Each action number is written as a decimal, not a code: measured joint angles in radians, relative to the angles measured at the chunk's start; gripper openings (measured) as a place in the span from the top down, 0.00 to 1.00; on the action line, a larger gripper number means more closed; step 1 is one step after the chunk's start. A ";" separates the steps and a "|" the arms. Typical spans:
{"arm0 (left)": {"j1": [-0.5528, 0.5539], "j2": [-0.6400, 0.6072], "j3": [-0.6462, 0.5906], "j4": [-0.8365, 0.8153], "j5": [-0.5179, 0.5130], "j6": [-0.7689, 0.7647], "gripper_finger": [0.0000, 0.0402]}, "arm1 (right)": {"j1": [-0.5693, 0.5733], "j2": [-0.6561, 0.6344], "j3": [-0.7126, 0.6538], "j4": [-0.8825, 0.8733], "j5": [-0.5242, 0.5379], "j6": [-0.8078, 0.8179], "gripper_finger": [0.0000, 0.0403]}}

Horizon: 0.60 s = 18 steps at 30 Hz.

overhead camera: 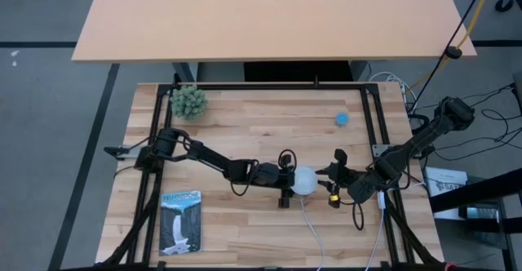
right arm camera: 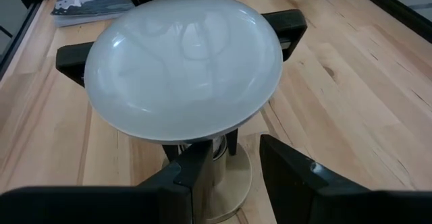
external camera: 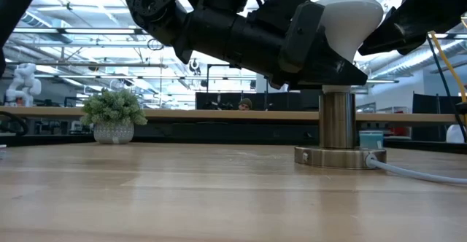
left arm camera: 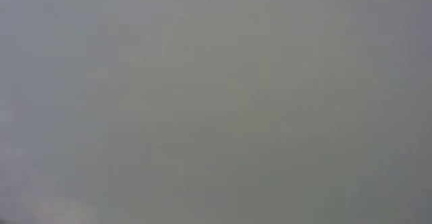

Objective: Screw lightbulb
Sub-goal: Insert the lightbulb into the desk lamp

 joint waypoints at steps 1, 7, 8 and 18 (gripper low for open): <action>0.001 0.000 0.000 -0.002 0.000 0.000 0.52 | 0.000 0.000 0.000 0.000 0.000 0.000 0.71; -0.002 0.000 0.000 -0.018 0.010 -0.084 0.52 | 0.000 0.000 0.000 -0.002 0.000 0.000 0.71; -0.004 0.000 0.000 -0.016 0.010 -0.105 0.52 | 0.000 0.000 0.000 -0.001 0.000 0.000 0.71; -0.005 0.000 0.000 -0.014 -0.004 -0.119 0.51 | 0.000 0.000 0.000 0.000 0.000 0.000 0.71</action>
